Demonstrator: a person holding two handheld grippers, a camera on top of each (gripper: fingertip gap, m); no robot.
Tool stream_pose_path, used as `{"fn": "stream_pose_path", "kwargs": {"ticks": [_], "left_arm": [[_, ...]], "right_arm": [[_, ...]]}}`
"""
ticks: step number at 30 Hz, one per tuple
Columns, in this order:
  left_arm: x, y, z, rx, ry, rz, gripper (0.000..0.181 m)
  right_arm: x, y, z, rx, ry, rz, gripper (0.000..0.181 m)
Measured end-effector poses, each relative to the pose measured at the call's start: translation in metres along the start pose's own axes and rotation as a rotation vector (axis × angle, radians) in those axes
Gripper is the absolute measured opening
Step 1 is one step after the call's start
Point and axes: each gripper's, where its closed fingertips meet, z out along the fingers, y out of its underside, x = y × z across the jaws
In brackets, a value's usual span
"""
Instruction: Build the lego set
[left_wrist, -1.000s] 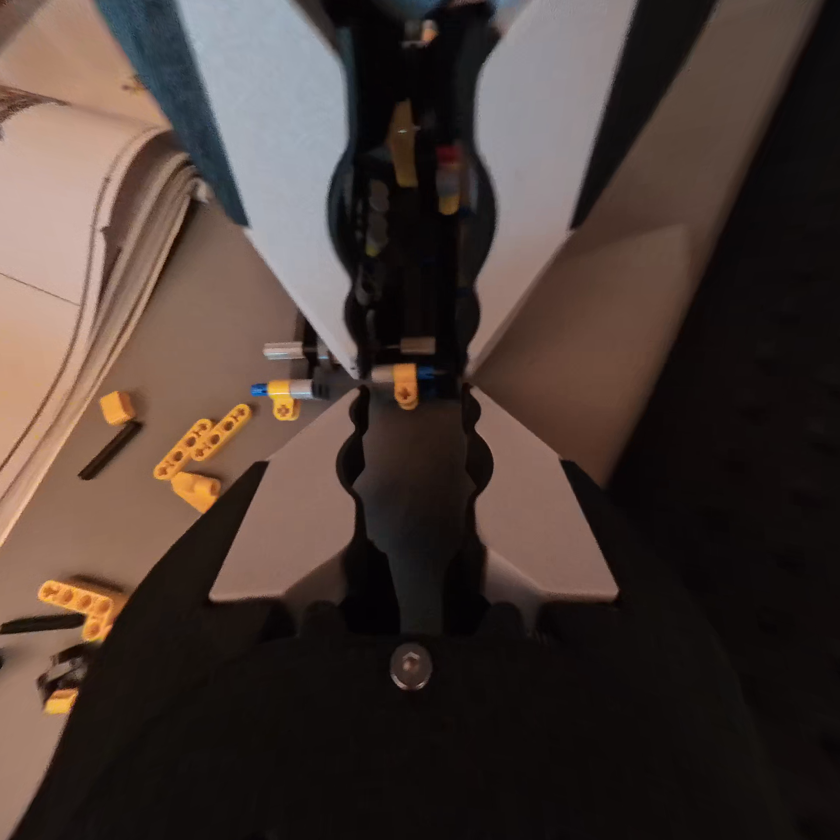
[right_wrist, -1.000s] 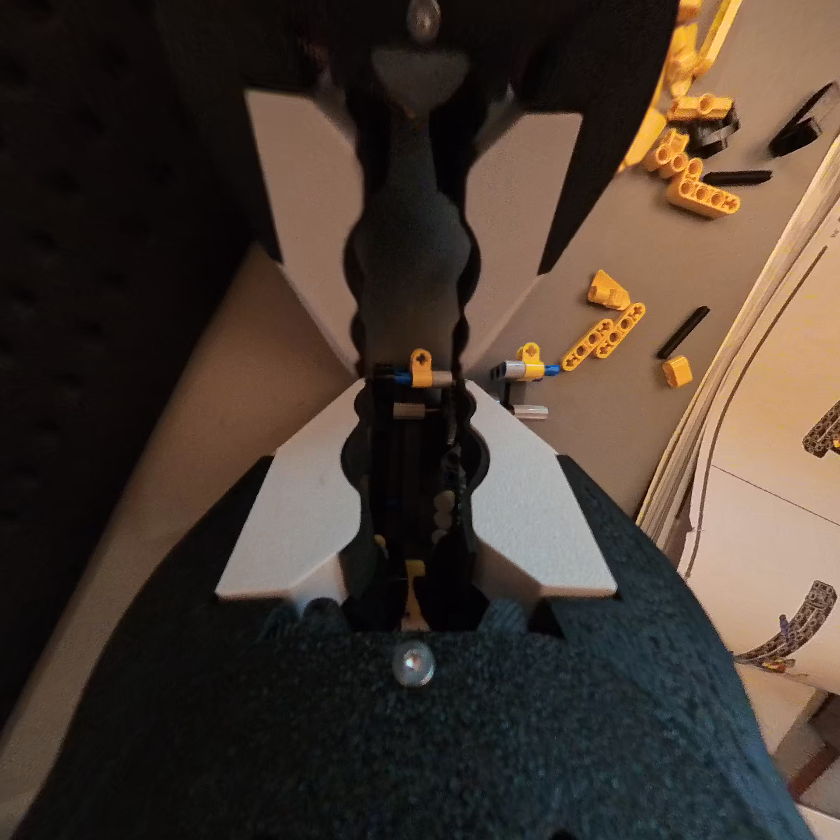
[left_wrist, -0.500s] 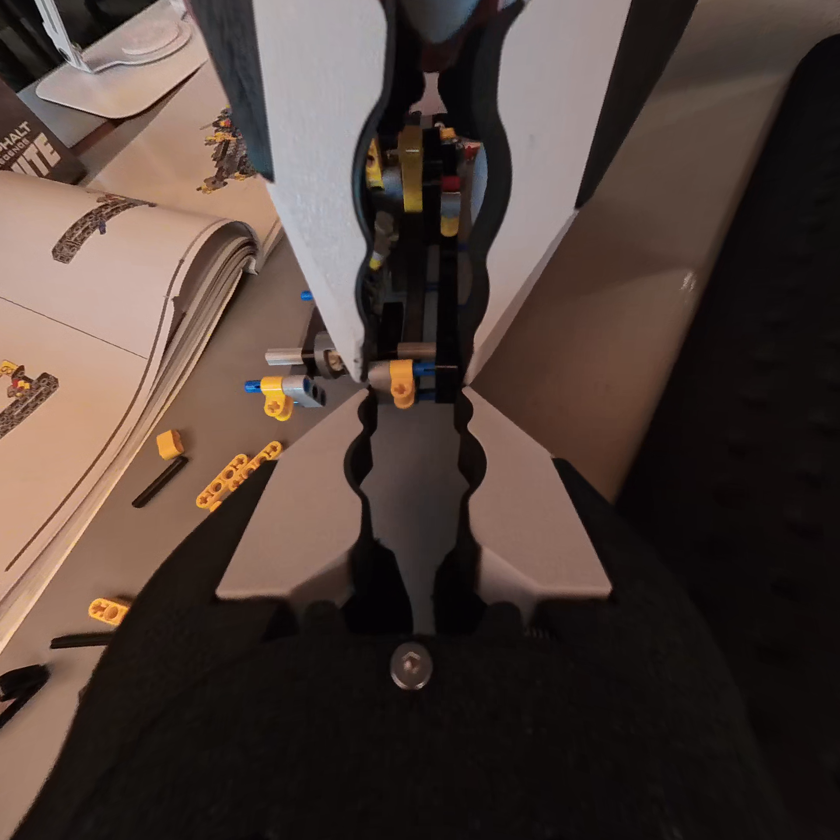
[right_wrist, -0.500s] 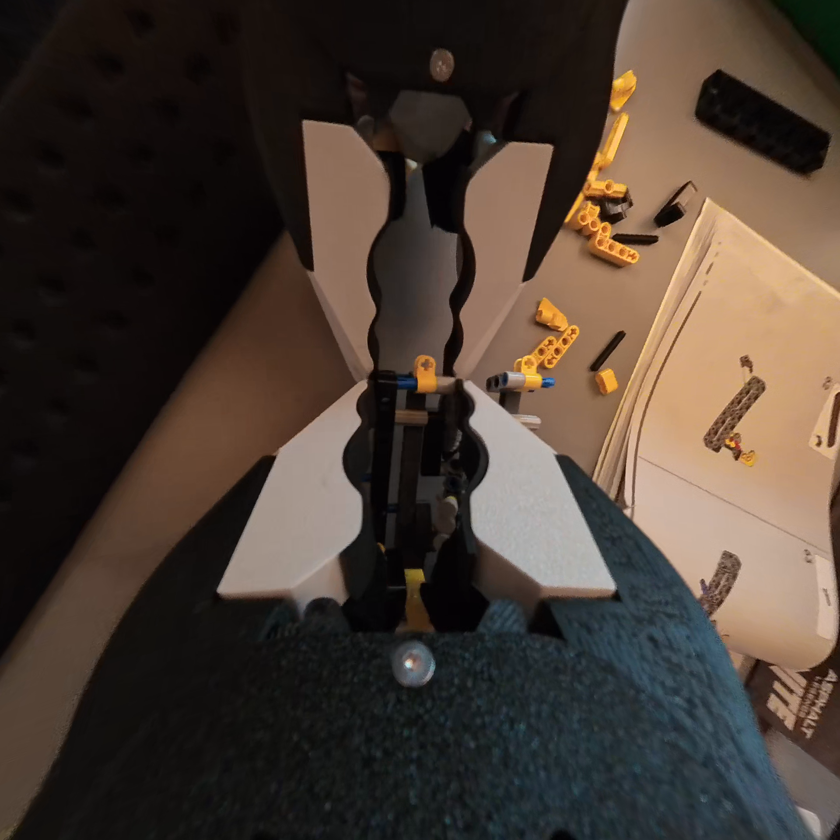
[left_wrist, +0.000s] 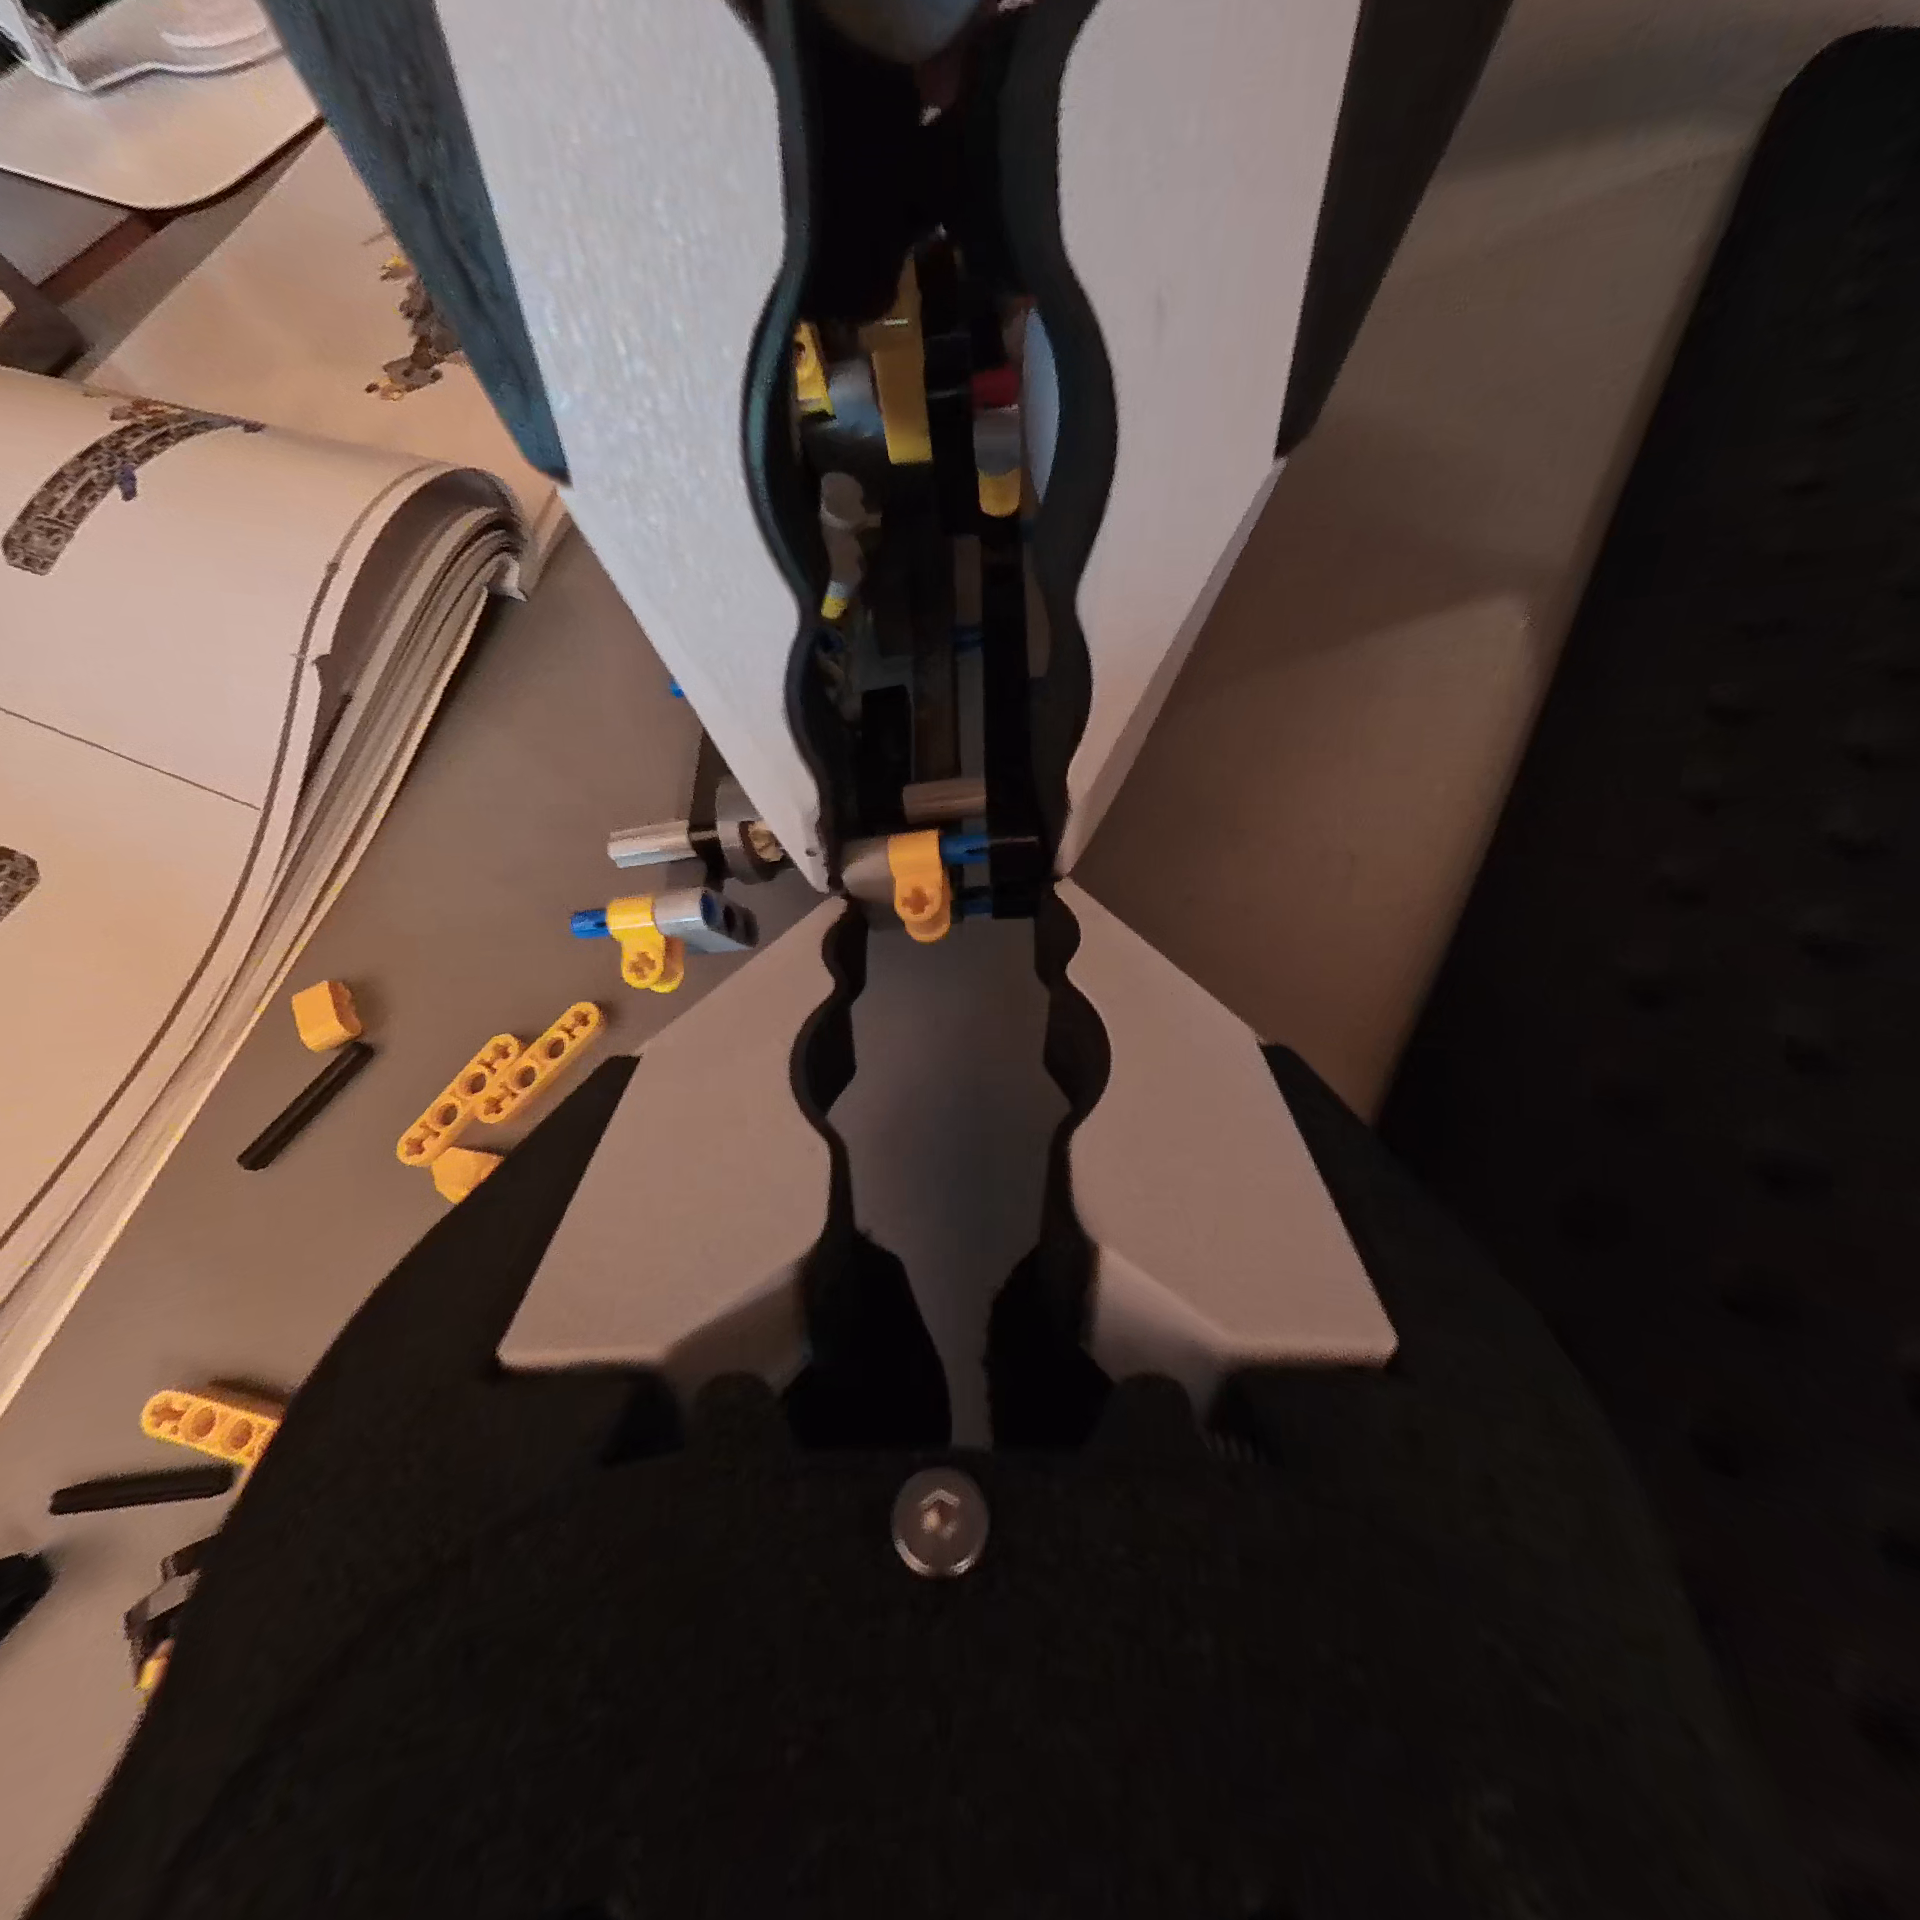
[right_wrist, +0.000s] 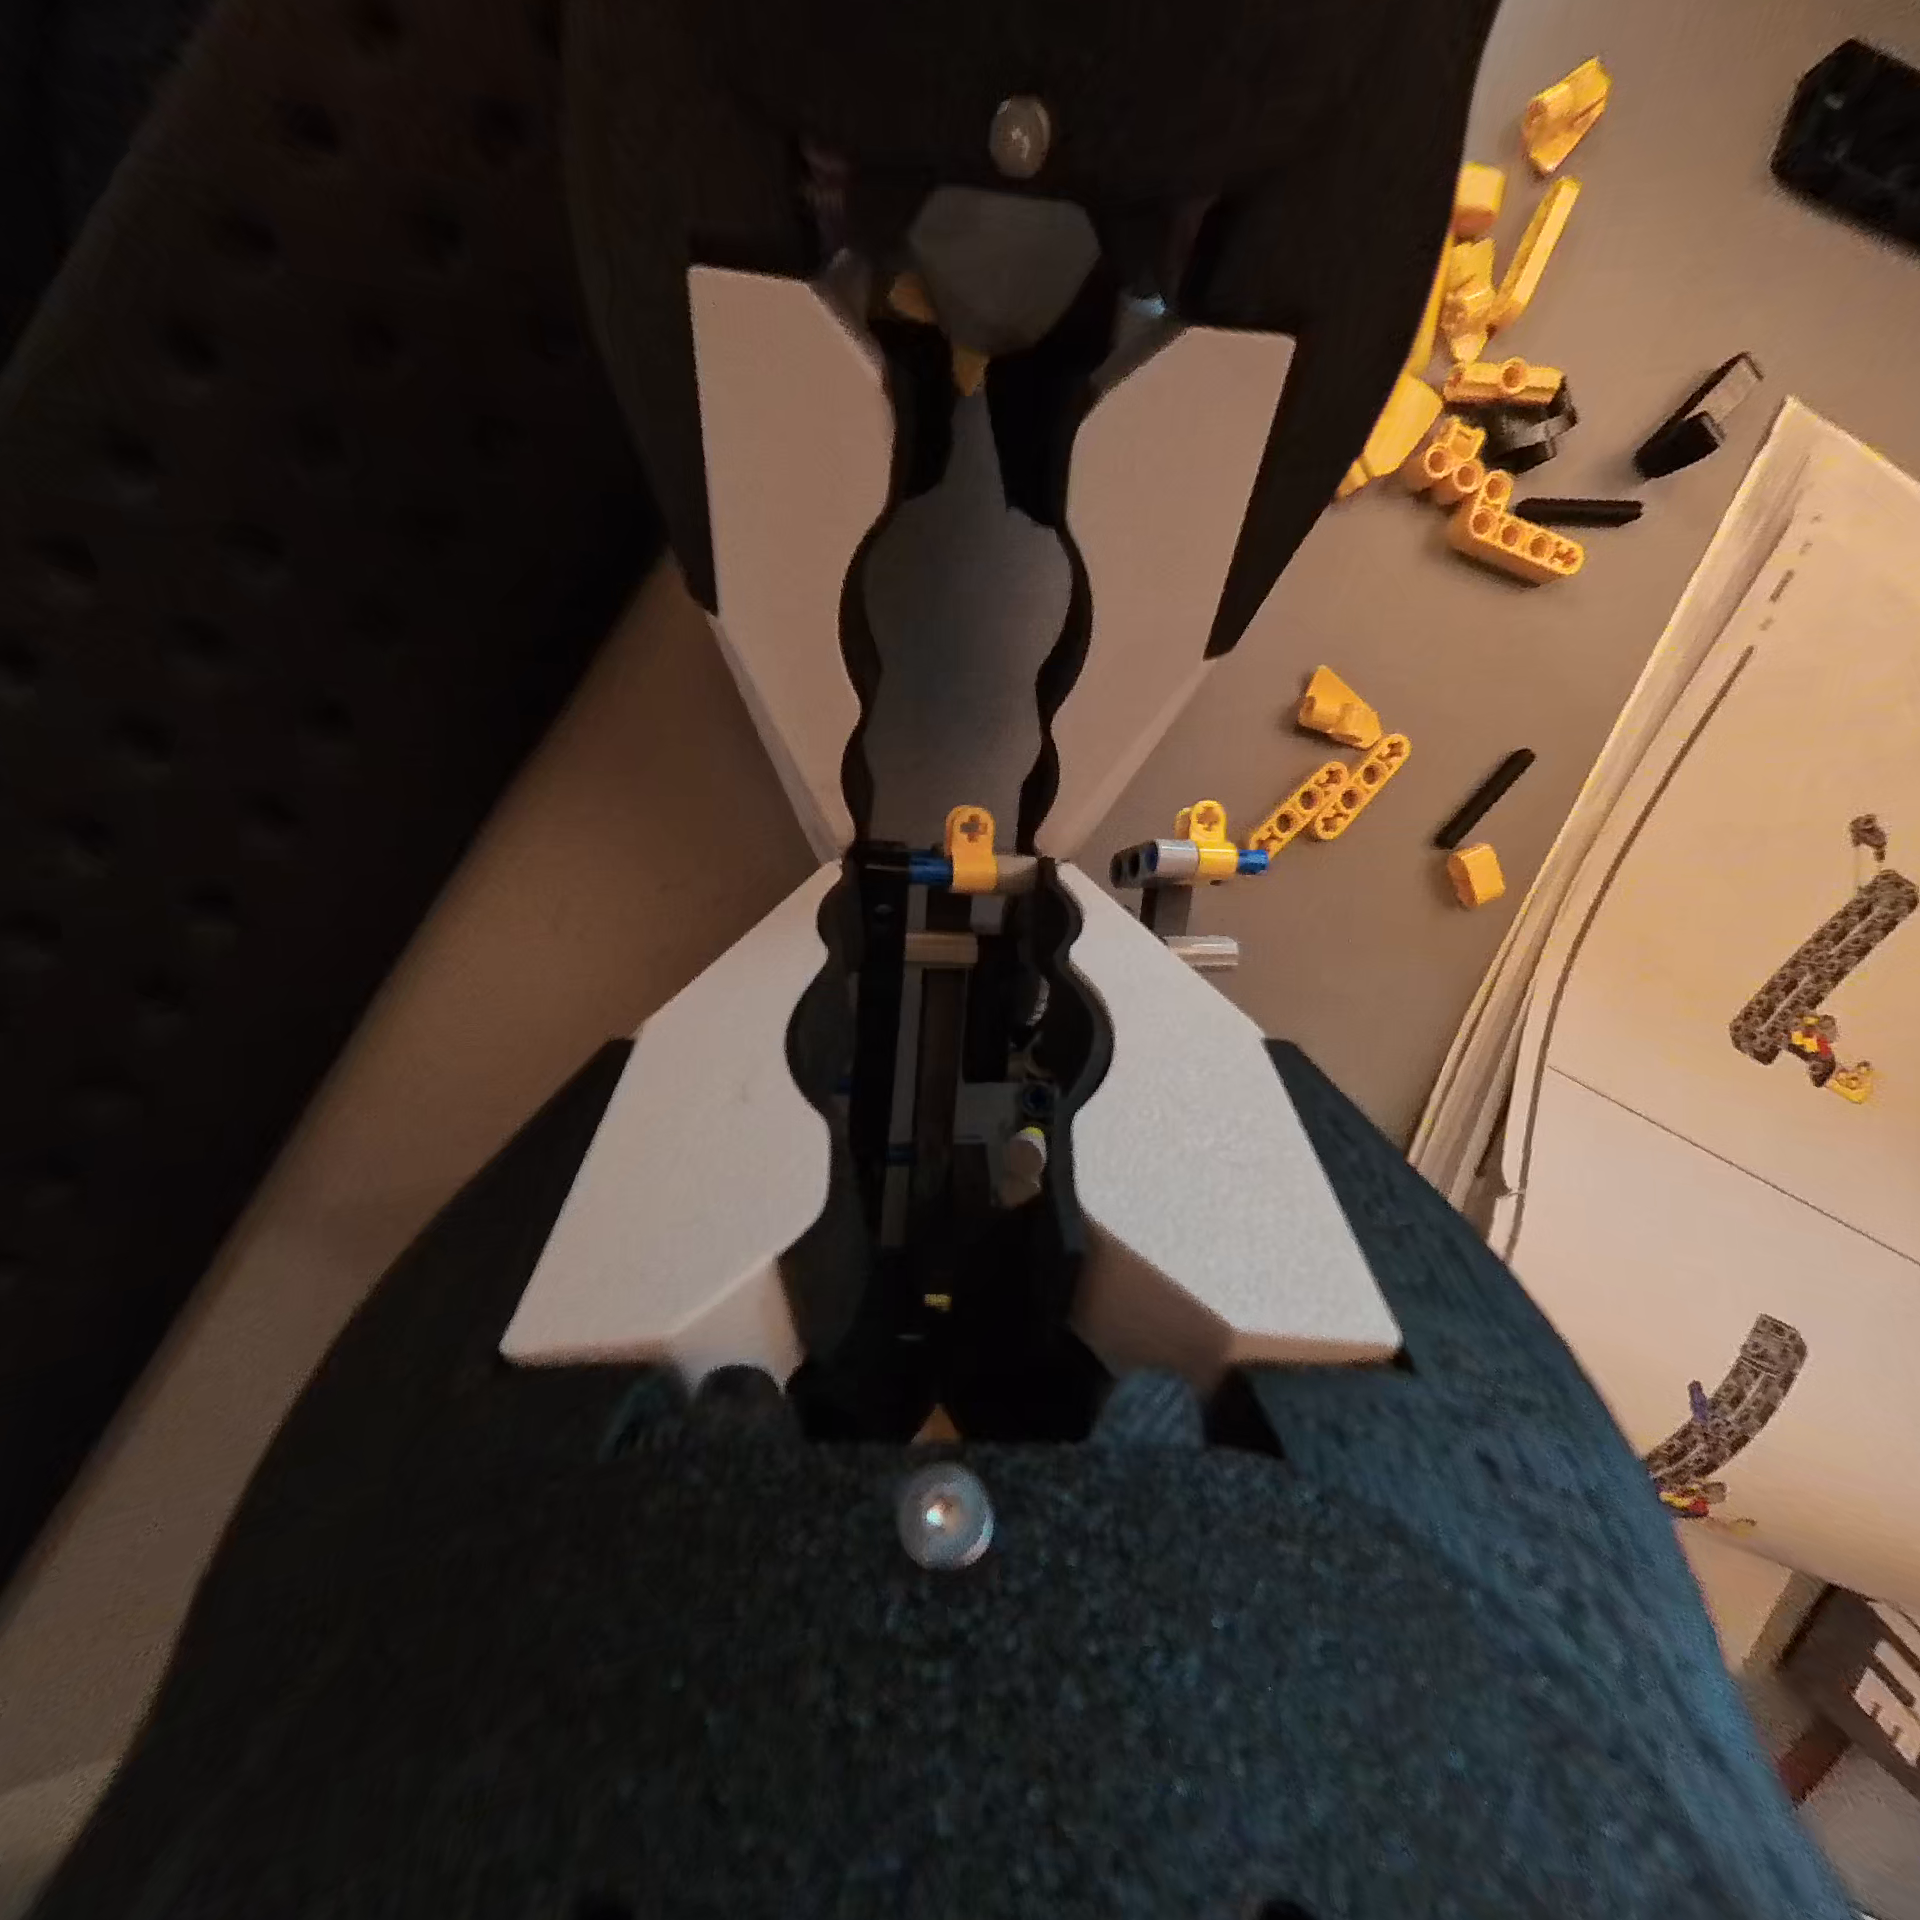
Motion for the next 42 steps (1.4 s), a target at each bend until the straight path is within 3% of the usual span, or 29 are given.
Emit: {"fn": "stream_pose_path", "kwargs": {"ticks": [4, 8, 42], "left_arm": [[0.001, 0.001, 0.001, -0.005, 0.015, -0.012, 0.033], [0.000, 0.004, 0.003, -0.010, 0.050, -0.079, 0.033], [0.005, 0.016, 0.012, -0.089, 0.062, -0.058, 0.036]], "right_arm": [[-0.001, 0.000, 0.001, 0.010, -0.029, 0.015, 0.032], [0.001, 0.001, 0.005, 0.049, -0.093, 0.153, 0.032], [-0.006, 0.010, 0.017, -0.004, -0.131, 0.136, 0.032]]}}
